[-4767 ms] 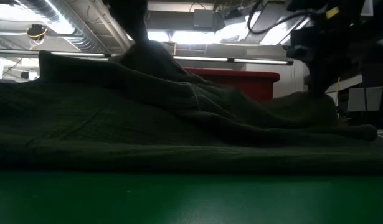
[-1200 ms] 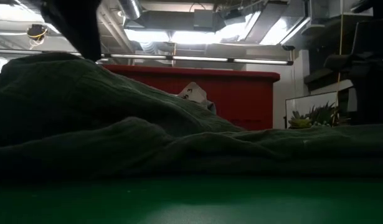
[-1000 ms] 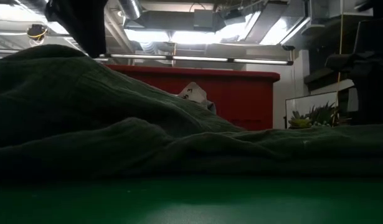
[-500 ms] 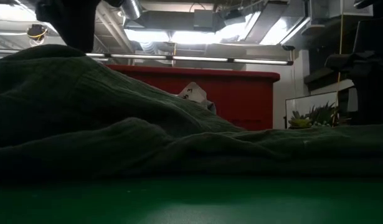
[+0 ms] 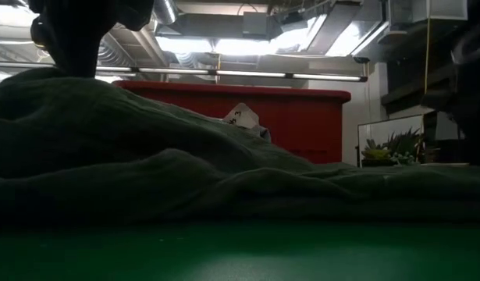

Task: Fold Laundry from Bin
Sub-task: Fold the green polo shirt

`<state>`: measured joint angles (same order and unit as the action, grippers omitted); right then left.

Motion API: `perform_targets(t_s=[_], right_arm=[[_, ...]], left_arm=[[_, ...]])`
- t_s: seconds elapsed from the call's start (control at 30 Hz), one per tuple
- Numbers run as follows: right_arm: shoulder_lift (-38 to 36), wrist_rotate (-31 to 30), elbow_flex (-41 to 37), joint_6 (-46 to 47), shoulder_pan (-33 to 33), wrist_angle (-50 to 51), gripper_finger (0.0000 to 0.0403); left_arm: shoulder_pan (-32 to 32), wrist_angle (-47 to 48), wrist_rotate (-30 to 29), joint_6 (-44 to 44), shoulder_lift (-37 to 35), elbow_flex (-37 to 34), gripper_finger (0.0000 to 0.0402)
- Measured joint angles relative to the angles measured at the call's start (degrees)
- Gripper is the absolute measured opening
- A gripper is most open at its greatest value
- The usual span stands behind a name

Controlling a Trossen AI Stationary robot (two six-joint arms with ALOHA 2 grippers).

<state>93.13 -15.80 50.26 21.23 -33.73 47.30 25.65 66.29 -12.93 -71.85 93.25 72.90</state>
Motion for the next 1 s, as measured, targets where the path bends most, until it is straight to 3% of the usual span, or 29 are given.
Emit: perform_targets(t_s=[0.13,0.3,0.6,0.73,1.0], right_arm=[[0.14,1.91,-2.37,3.1,-0.03,-1.36,0.0195],[0.19,3.92,-3.26,5.73,0.02,-1.21,0.0195],[0.26,8.52,-3.34,9.58,0.06,-0.42,0.0195],[0.3,8.51,-3.37,10.02,0.06,-0.41,0.0195],[0.37,8.67,-3.41,10.02,0.06,-0.45,0.0195]], left_arm=[[0.68,0.78,-0.63,0.22,0.0,0.0,0.0016],[1.13,3.51,0.52,-0.22,0.0,0.0,0.0004],[2.36,17.38,9.01,-5.21,-0.02,0.0,0.0002],[3.16,18.48,9.1,-5.59,-0.04,0.0,0.0006],[4.21,18.79,7.72,-1.27,-0.04,0.0,0.0068]])
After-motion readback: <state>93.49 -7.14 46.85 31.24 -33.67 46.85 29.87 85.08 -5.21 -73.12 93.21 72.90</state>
